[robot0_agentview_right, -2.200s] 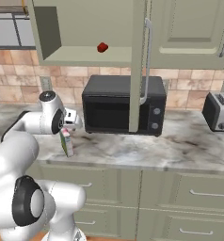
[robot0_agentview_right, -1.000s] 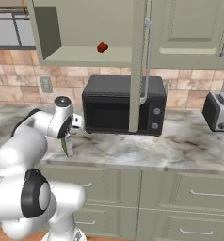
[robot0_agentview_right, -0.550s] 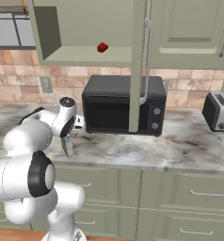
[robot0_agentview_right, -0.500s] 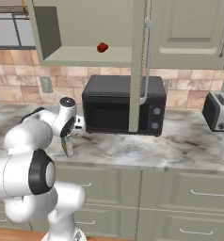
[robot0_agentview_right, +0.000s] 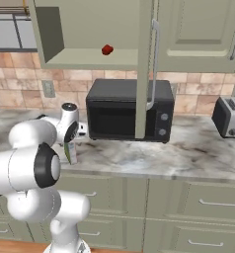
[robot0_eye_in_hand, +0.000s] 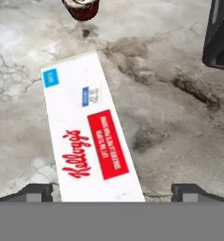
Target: Pick the jam and cereal from the counter and place them in the cabinets closest to them.
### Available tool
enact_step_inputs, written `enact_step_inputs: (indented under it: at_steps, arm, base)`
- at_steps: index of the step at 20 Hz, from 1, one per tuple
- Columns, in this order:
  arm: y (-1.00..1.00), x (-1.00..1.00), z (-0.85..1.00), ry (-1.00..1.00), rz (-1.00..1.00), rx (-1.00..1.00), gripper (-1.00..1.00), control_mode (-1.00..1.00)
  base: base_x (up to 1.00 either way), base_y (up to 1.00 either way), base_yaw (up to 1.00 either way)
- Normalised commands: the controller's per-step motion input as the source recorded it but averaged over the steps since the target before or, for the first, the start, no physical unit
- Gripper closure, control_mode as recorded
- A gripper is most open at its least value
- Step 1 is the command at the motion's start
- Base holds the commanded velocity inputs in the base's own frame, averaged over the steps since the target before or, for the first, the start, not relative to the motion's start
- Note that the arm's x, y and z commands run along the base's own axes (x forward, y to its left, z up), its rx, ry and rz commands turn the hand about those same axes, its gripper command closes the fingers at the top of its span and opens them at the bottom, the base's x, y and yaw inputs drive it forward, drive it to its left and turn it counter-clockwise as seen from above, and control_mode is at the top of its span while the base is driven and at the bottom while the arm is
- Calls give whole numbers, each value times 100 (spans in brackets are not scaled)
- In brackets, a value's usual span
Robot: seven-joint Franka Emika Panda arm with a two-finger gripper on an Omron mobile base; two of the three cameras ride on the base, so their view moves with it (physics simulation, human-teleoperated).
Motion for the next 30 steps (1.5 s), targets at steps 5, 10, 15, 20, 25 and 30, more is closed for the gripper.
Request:
enact_step_inputs:
  at_steps: [5, 10, 15, 20, 25, 30]
  arm:
    - [2, 0, -4, 1, 1, -2, 100, -100]
    - [0, 0, 11, 0, 0, 1, 100, -100]
    - [0, 0, 37, 3, -1, 0, 100, -100]
    - [-1, -6, 47, 2, -2, 0, 100, -100]
    - [-3, -15, 43, 0, -3, 0, 100, -100]
    - [-5, -19, 45, 0, -6, 0, 100, -100]
  base:
    - [0, 0, 0]
    - [0, 0, 0]
    - [0, 0, 0]
    - [0, 0, 0]
    - [0, 0, 0]
    - [0, 0, 0]
